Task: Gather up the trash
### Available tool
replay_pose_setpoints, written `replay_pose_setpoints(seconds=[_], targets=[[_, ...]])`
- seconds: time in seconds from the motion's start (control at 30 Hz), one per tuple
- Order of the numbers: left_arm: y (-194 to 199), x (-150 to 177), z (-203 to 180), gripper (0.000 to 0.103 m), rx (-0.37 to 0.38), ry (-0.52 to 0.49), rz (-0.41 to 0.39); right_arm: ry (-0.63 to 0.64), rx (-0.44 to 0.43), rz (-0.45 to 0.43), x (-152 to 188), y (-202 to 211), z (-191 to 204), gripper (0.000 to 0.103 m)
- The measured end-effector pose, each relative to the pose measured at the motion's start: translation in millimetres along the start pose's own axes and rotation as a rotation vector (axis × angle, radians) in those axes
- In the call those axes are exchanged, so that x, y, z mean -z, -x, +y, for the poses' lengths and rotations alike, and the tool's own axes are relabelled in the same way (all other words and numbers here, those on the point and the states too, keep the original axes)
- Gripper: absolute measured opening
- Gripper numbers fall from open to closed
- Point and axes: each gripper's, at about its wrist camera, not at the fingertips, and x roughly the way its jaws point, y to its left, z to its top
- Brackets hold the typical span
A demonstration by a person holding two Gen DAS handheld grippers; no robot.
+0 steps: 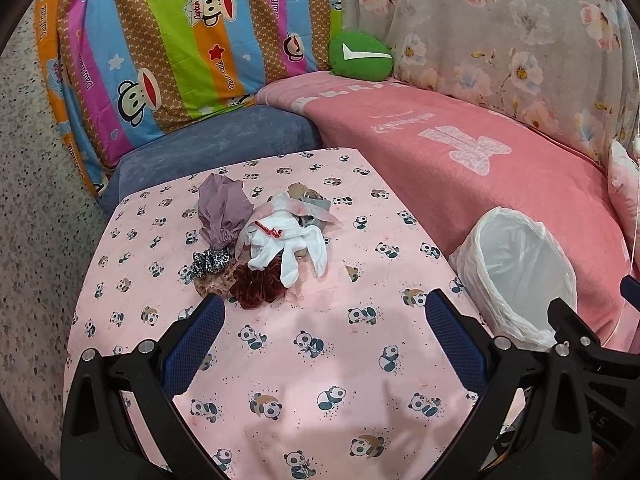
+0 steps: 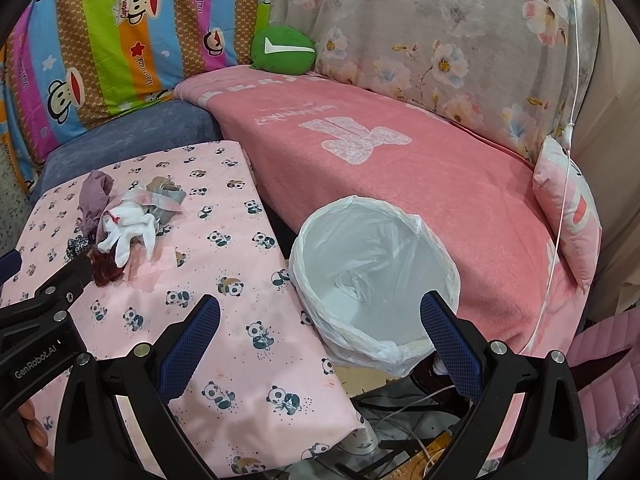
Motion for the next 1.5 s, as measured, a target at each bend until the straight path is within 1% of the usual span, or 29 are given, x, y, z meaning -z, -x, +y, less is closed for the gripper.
replay_pose_setpoints(seconds=[0.27, 0.4, 0.67, 0.8, 0.97, 1.2, 1.4, 1.5], targets=[[-13, -3, 16, 0.096, 0.012, 0.003, 0.015, -0.005, 0.003, -0.004, -5, -6, 13, 0.098], [-20, -4, 28, 0.096, -0.001, 0.004, 0.018, -0.001, -0.006, -0.002, -8, -10, 24, 0.098], [-46, -4, 72, 0.096, -0.027, 0.043, 0.059, 0.006, -0.047, -0.001, -16, -26, 53, 0.098], [-60, -6, 98, 0.096, -0.031, 0.064, 0.055, 0.000, -0.072, -0.001, -21, -36, 69, 0.098], [-84, -7, 131, 0.096, -0.002, 0.104, 0.084, -0.008, -0.115, 0.012, -28, -54, 88, 0.098], [-122, -7, 167, 0.096, 0.004, 0.162, 0.139, 0.014, -0.161, 0.048, -37, -82, 123, 0.098], [-153, -8, 183, 0.096, 0.062, 0.211, 0.190, 0.033, -0.202, 0.072, -43, -105, 154, 0.098], [-164, -9, 183, 0.095, 0.106, 0.217, 0.211, 0.034, -0.228, 0.076, -48, -116, 168, 0.095]])
